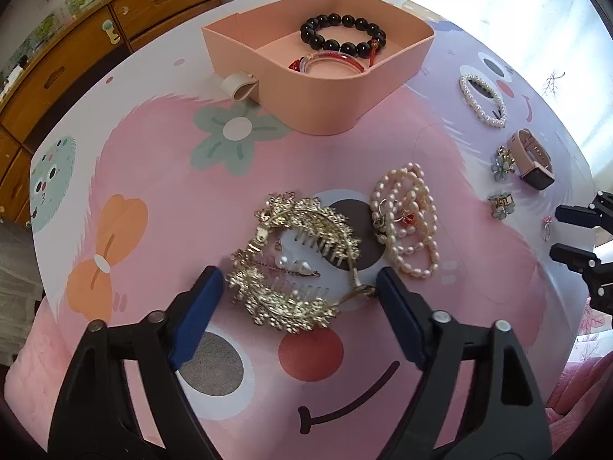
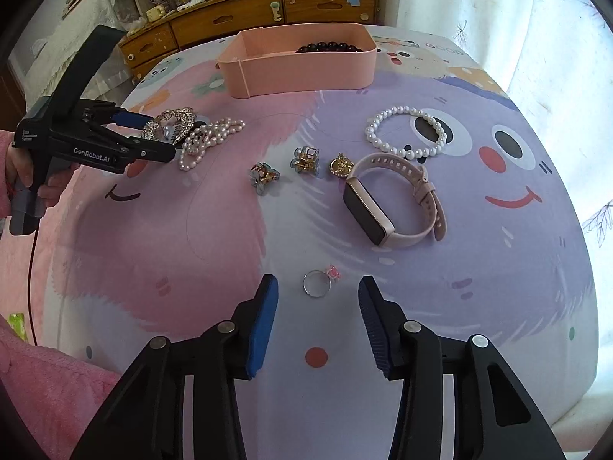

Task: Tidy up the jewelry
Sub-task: 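Grasp the gold hair clip with the left gripper while the right gripper grasps the silver ring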

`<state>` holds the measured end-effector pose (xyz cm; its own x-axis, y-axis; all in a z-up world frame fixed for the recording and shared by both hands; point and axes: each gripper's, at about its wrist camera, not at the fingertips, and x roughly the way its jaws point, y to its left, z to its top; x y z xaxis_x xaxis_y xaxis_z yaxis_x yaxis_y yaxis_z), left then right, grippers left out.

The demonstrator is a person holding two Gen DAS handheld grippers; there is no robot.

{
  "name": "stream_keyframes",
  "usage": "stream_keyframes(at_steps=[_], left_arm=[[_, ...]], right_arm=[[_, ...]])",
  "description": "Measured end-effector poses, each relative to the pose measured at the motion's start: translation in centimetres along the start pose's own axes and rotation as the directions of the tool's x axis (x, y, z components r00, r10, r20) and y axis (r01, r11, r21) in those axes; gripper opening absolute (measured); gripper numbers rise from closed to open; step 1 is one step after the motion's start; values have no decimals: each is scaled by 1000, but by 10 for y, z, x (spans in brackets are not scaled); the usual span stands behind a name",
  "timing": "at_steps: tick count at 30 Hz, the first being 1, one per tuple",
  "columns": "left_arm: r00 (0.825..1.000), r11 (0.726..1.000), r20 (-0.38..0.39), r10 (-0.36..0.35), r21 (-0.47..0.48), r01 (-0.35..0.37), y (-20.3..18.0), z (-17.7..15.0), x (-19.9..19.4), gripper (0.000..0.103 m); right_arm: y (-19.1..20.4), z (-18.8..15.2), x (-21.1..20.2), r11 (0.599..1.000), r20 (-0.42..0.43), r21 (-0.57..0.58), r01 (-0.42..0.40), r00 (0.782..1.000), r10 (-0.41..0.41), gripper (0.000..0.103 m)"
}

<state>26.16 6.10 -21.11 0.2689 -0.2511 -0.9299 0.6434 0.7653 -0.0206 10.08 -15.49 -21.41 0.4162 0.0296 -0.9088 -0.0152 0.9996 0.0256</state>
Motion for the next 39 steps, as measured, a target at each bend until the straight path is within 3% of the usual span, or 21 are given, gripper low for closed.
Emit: stream_keyframes(at_steps=[4, 9, 20, 30, 38, 39], left_arm=[[1000, 1000, 0, -2, -2, 2, -1, -1, -2, 74], [1000, 1000, 3, 0, -13, 0, -2, -2, -5, 73], [1000, 998, -16, -2, -55, 2, -6, -5, -12, 73], [997, 986, 82, 0, -166, 14, -13, -21, -72, 72], [976, 957, 217, -26, -278, 87, -26, -46, -137, 72], [969, 950, 244, -48, -289, 120, -28, -50, -147, 60]], right_arm=[[0, 2, 7, 1000, -8, -11, 3, 1000, -3, 36], [0, 6, 9, 1000, -2, -25, 16, 1000, -16, 22], [6, 9, 4, 999, 9, -44, -4, 1000, 5, 21], [11, 21, -36, 999, 95, -12, -32, 995, 33, 21], [14, 32, -94, 974, 211, 154, -168, 968, 133, 21], [14, 33, -102, 968, 227, 170, -186, 963, 146, 21]])
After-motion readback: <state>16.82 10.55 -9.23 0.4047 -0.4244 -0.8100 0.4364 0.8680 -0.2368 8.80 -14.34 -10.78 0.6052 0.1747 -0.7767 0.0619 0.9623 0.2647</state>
